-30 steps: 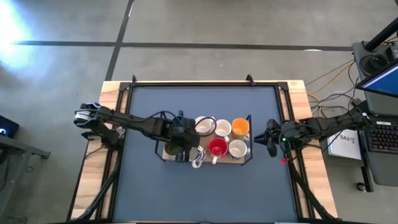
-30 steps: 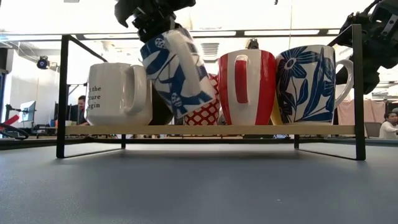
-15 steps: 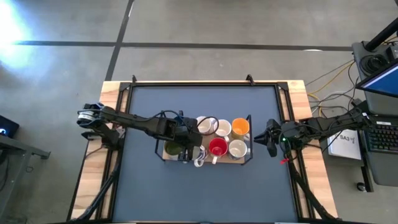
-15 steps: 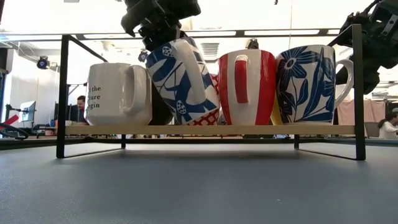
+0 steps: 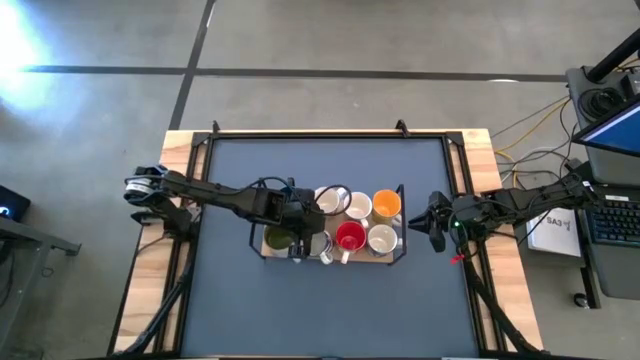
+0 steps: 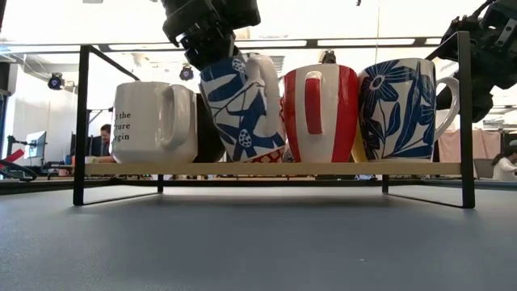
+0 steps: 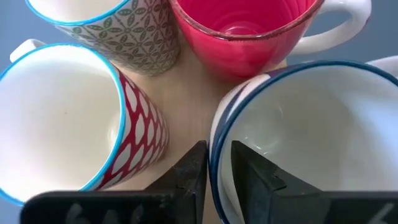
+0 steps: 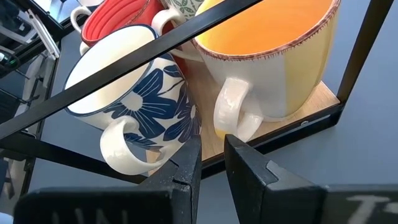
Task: Place coffee mugs
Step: Return to Home Position
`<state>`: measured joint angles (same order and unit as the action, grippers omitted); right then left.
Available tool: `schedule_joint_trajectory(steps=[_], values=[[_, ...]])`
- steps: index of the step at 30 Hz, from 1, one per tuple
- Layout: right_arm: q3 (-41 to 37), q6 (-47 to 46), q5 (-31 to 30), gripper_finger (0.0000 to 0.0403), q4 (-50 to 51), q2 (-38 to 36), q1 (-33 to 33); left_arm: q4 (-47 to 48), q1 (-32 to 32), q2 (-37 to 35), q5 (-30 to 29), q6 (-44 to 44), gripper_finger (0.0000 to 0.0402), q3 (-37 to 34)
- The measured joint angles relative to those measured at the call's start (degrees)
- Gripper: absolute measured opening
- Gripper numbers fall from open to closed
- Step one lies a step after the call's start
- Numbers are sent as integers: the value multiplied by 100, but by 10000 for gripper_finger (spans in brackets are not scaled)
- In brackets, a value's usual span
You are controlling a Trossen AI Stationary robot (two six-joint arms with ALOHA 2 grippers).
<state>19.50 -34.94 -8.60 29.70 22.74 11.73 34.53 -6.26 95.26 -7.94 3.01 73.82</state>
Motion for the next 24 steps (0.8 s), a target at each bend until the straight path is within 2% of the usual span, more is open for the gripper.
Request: schedule_joint_trajectory(steps=[10, 24], values=[[-1, 0, 0, 59, 0, 0, 1, 74, 0, -47, 2, -377, 70, 100], [-1, 0, 0, 59, 1, 2, 2, 958, 0, -52, 28, -1030, 71, 511]])
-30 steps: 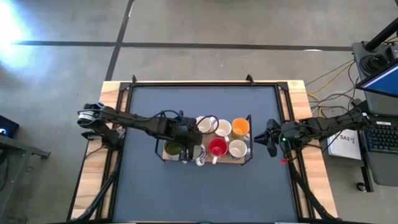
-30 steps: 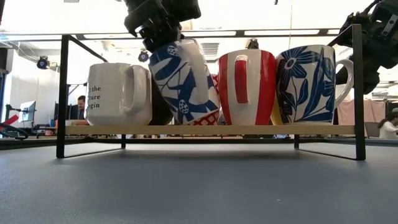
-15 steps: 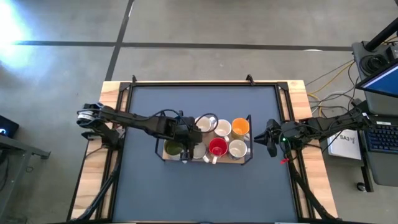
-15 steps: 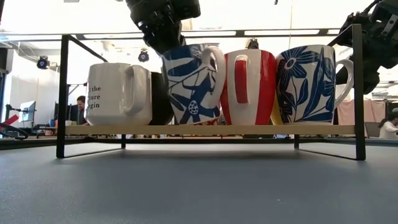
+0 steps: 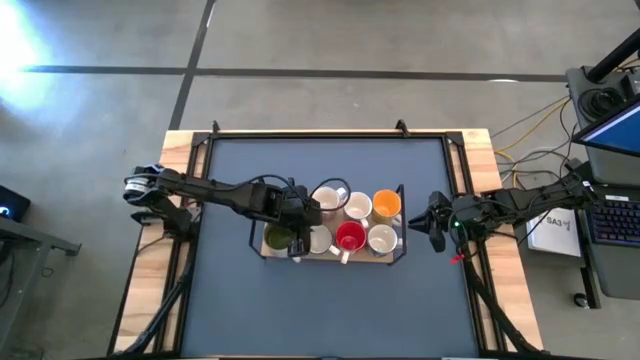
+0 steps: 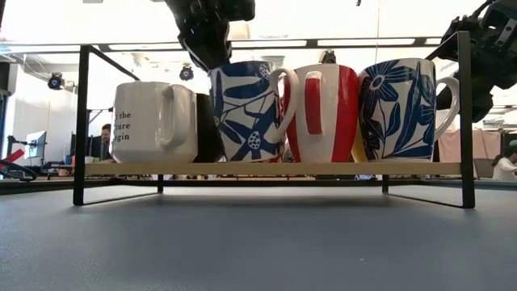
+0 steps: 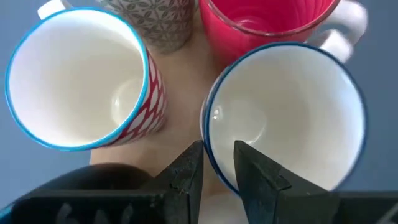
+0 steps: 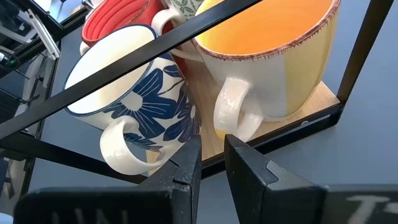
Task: Place coffee mugs
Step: Return to Home Position
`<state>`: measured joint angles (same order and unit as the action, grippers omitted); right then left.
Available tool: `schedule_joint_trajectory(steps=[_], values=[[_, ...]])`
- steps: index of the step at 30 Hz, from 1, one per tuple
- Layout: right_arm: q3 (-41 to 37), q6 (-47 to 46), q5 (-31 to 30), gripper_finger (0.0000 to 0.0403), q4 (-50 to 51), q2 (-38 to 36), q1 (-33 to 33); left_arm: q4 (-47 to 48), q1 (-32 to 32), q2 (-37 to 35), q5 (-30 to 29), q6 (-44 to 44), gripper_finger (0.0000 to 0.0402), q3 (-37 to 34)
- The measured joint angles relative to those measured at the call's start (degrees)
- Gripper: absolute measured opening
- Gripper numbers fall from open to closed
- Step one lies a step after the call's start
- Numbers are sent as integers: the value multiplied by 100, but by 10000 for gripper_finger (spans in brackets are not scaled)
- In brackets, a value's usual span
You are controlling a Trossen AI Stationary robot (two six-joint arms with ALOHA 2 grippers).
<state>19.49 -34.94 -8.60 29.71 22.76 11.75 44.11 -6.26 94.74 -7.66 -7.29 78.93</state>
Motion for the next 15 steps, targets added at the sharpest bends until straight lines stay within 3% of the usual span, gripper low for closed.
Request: schedule_joint_trajectory(steps=[15], values=[[0, 0, 0, 59, -1, 0, -1, 491, -2, -2, -47, -226, 71, 635]])
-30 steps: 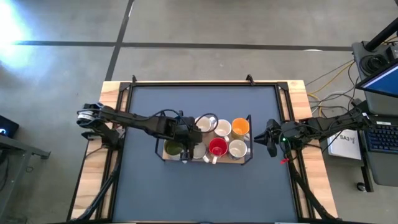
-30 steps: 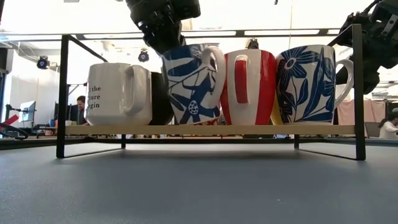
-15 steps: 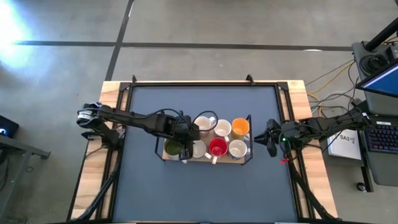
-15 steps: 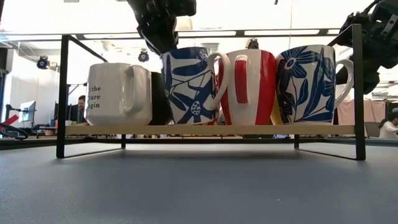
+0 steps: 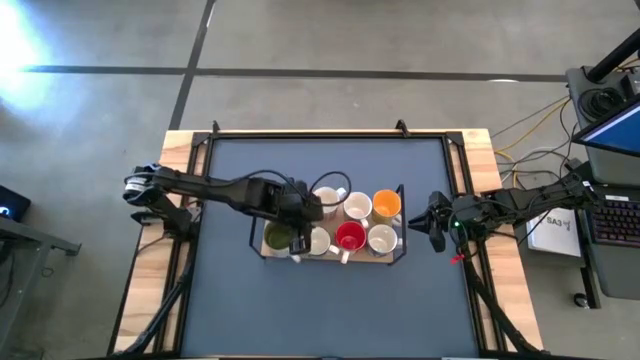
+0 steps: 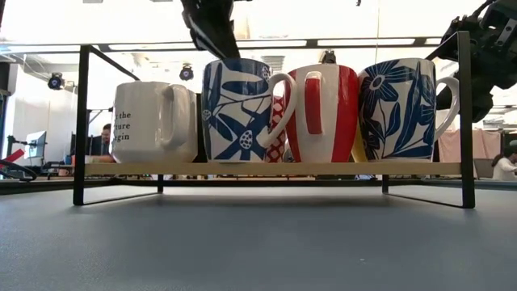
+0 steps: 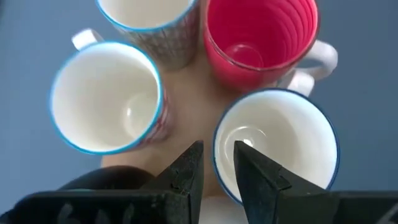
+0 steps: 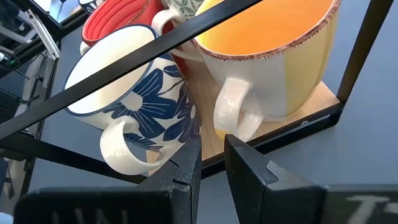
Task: Place coffee mugs
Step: Return to Home Position
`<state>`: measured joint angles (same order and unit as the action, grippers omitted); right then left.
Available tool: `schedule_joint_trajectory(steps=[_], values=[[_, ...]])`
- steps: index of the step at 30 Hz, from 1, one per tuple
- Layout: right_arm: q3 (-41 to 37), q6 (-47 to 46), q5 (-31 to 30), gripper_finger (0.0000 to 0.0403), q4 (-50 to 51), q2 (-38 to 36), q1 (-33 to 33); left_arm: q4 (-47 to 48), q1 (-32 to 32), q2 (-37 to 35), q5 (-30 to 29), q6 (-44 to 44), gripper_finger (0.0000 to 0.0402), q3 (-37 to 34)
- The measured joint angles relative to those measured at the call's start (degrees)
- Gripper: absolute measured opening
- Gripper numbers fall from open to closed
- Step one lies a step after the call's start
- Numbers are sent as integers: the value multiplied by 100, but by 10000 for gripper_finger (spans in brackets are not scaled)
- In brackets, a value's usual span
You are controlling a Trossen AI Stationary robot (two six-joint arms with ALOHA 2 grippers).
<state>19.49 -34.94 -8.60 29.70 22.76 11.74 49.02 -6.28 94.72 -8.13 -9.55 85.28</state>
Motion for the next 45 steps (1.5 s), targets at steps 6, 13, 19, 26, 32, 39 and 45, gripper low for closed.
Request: schedule_joint_trajectory(steps=[6, 13, 19, 26, 32, 39, 45], values=[[0, 0, 0, 59, 1, 0, 1, 120, -19, -70, -104, -148, 71, 151], [0, 0, 0, 59, -1, 0, 1, 407, -111, -567, -486, -595, 71, 103], [0, 0, 0, 59, -1, 0, 1, 607, -130, -1522, -655, -1291, 71, -460], [1, 0, 0, 59, -1, 0, 0, 257, -326, -3153, -1183, -2370, 71, -1717], [0, 0, 0, 59, 0, 0, 0, -379, -732, -4518, -1711, -2716, 71, -2798], [0, 0, 0, 59, 1, 0, 0, -1889, -840, -5692, -1835, -2648, 71, -4314], [0, 0, 0, 59, 1, 0, 0, -4095, -828, -6210, -1853, -2126, 71, -5718]])
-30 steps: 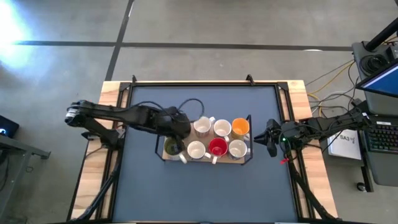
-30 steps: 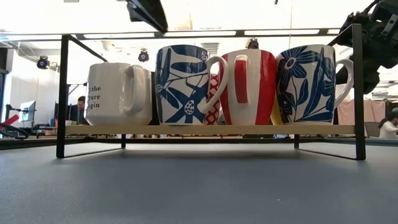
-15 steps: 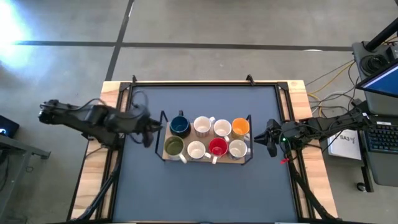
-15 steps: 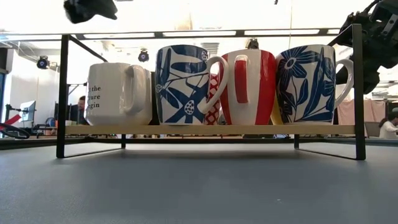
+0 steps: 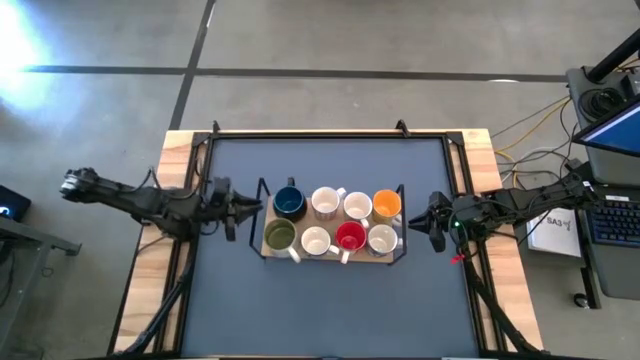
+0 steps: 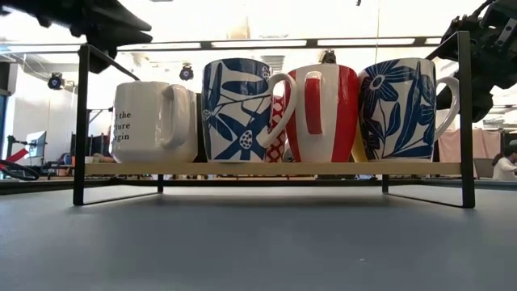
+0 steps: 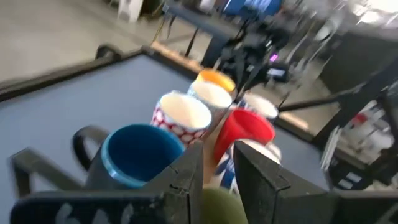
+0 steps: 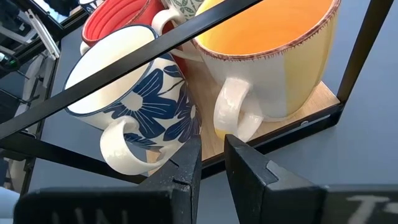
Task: Place coffee mugs
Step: Return to Home Position
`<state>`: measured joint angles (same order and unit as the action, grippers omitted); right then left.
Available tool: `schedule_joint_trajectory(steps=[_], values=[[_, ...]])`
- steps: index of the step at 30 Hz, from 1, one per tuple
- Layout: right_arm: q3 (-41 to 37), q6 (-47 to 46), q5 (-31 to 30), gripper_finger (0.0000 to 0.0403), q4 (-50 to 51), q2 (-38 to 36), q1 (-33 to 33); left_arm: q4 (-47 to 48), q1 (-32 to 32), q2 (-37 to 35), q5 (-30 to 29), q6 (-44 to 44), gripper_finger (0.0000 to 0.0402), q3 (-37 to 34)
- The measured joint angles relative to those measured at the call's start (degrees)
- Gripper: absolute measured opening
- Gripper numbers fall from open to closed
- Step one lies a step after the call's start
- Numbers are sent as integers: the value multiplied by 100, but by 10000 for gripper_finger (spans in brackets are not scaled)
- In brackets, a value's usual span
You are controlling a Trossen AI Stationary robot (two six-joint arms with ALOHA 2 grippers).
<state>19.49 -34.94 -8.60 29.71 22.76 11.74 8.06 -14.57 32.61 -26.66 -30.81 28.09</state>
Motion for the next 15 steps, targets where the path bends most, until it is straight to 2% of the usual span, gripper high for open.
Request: schedule_joint_trajectory(steps=[4, 10, 15], values=[[0, 0, 0, 59, 0, 0, 0, -1598, 2, -88, -45, 450, 71, -734], [0, 0, 0, 59, -2, 0, 0, -4147, 13, 173, -442, 1388, 71, -1562], [0, 0, 0, 59, -1, 0, 0, -5282, 47, 401, -1154, 1970, 71, -1929]])
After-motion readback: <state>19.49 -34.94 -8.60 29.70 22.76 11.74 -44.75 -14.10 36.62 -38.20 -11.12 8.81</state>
